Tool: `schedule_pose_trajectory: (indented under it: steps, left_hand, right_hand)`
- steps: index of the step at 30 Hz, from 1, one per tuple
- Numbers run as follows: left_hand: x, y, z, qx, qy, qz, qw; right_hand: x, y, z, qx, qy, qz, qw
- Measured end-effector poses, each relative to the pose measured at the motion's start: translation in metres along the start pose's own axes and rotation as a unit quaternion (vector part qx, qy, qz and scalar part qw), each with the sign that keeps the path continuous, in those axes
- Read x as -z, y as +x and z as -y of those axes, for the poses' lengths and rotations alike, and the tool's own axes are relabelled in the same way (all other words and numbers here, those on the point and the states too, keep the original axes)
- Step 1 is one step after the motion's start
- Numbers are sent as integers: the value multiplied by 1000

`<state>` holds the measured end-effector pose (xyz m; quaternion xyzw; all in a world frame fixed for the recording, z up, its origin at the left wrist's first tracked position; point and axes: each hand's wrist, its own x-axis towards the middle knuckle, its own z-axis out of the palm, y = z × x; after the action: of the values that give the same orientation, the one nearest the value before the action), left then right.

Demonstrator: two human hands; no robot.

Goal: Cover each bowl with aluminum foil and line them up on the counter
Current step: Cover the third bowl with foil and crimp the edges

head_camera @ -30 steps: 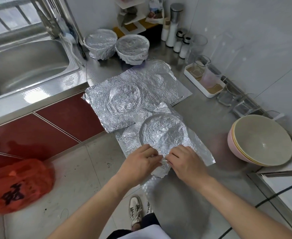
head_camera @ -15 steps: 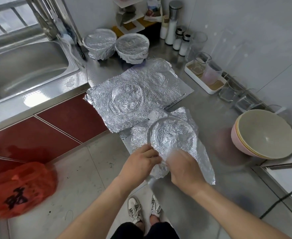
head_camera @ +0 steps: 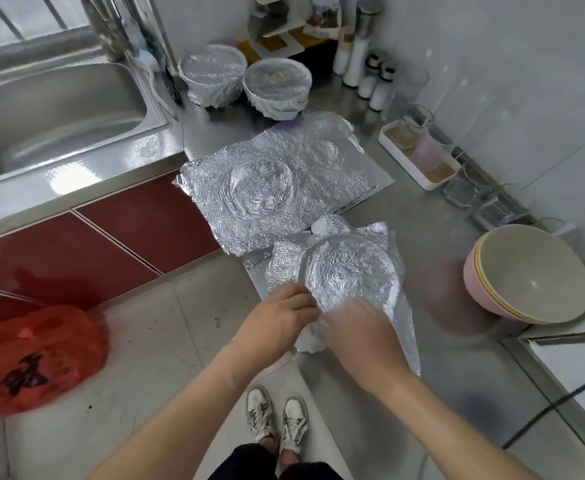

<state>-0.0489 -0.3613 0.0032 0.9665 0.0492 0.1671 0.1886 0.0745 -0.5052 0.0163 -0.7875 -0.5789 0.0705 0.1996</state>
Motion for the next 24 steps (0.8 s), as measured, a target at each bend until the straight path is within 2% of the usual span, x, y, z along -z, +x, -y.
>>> schedule_pose_trajectory:
  steps: [4, 7, 11, 17, 24]
  left_hand:
    - [0, -4, -22, 65, -6, 7, 998]
    - [-2, 5, -43, 83, -26, 7, 996]
    - [-8, 12, -52, 98, -1, -7, 995]
    - [-22, 8, -49, 58, 25, -11, 998]
    - [-29, 7, -45, 16, 16, -2, 1000]
  right_hand:
    - [21, 4, -21, 7, 104, -21, 994]
    - [24, -1, -39, 43, 83, 4, 996]
    - [23, -4, -49, 92, 26, 38, 995]
    - [17, -9, -46, 126, -38, 1, 991]
    - [9, -12, -42, 99, -92, -2, 991]
